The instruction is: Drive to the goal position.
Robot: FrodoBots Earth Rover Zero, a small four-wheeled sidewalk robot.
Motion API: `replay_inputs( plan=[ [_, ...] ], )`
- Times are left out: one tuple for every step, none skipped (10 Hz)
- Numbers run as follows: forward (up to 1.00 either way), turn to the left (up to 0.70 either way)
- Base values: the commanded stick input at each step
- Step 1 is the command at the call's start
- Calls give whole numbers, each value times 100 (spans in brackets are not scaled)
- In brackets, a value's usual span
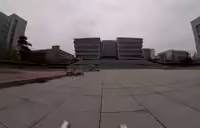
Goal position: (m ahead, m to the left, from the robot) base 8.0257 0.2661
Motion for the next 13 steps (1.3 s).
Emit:
replay_inputs(
  plan=[
    [70, -33],
    [70, -33],
    [70, -24],
    [70, -4],
    [70, 0],
    [70, 0],
    [70, 0],
    [70, 0],
    [70, 0],
    [70, 0],
    [70, 0],
    [70, 0],
    [70, 0]
  ],
)
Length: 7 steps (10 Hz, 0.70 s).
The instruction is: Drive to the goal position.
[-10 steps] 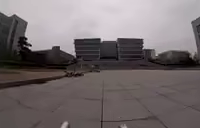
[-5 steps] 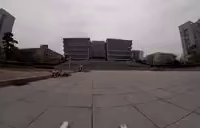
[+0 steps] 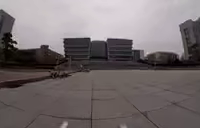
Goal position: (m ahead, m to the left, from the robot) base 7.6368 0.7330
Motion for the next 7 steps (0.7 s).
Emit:
replay_inputs(
  plan=[
    [70, 0],
    [70, 0],
    [70, 0],
    [70, 0],
    [70, 0],
    [70, 0],
    [70, 0]
  ],
)
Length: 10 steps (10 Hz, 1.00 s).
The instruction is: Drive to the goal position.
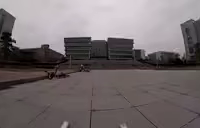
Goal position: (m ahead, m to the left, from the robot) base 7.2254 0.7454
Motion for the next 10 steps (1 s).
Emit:
replay_inputs(
  plan=[
    [70, 0],
    [70, 0],
    [70, 0],
    [70, 0],
    [70, 0],
    [70, 0],
    [70, 0],
    [70, 0],
    [70, 0],
    [70, 0]
  ],
)
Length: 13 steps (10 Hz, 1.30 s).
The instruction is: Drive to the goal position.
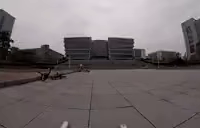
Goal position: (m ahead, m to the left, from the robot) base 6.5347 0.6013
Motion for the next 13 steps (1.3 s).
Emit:
replay_inputs(
  plan=[
    [70, 0],
    [70, 0],
    [70, 0],
    [70, 0],
    [70, 0],
    [70, 0],
    [70, 0],
    [70, 0],
    [70, 0],
    [70, 0],
    [70, 0],
    [70, 0],
    [70, 0]
  ],
)
